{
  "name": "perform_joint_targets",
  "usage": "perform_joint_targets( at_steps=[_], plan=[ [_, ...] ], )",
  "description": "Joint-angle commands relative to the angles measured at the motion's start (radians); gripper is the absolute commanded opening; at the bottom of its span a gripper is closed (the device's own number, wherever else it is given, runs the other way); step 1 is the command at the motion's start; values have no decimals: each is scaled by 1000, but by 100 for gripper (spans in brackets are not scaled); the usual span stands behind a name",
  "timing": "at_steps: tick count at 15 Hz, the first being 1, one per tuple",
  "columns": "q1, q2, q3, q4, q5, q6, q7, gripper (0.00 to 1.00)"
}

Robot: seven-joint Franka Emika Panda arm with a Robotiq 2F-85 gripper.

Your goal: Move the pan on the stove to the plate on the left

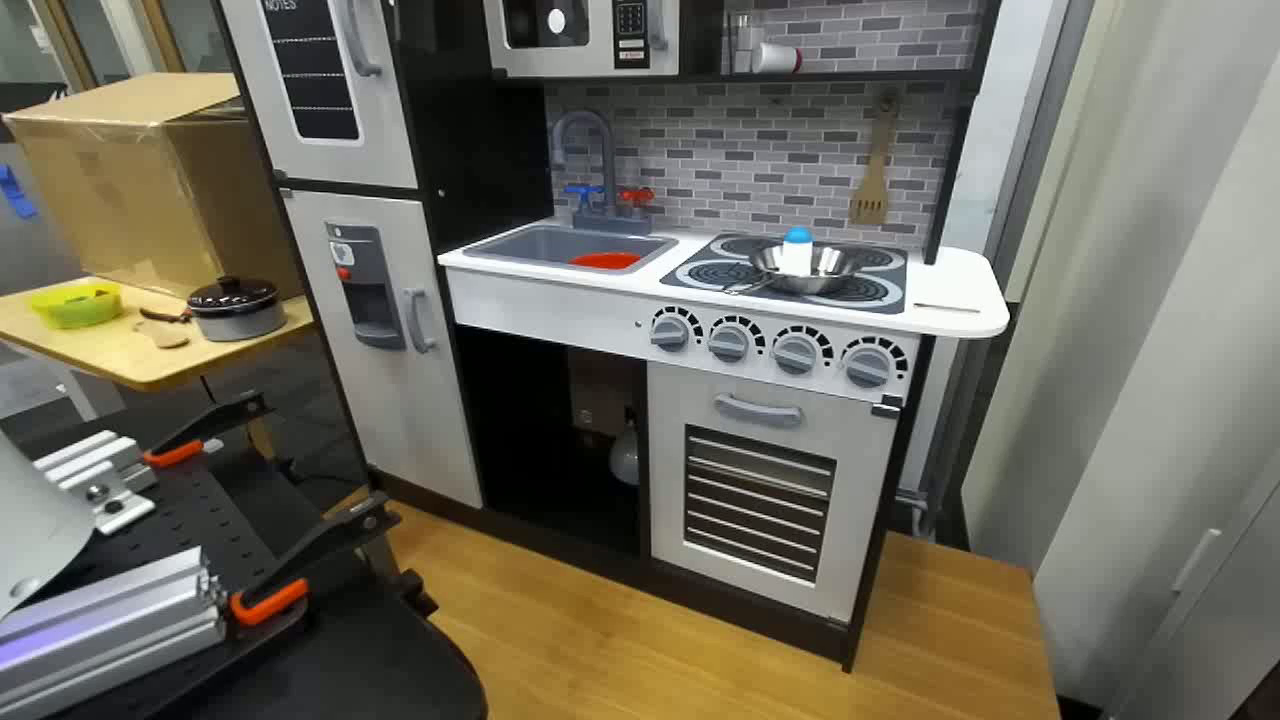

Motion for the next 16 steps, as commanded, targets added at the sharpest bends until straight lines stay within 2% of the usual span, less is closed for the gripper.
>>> perform_joint_targets(
  at_steps=[1, 8, 12, 13, 16],
  plan=[
    [16, -1, -14, 3, -5, -6, 5, 100],
    [-4, 86, -18, 33, -49, 67, 99, 100],
    [-1, 130, -12, 49, -126, 83, 96, 100],
    [6, 99, -21, 25, -92, 77, 97, 100],
    [6, 114, -20, 35, -109, 81, 97, 100]
  ],
)
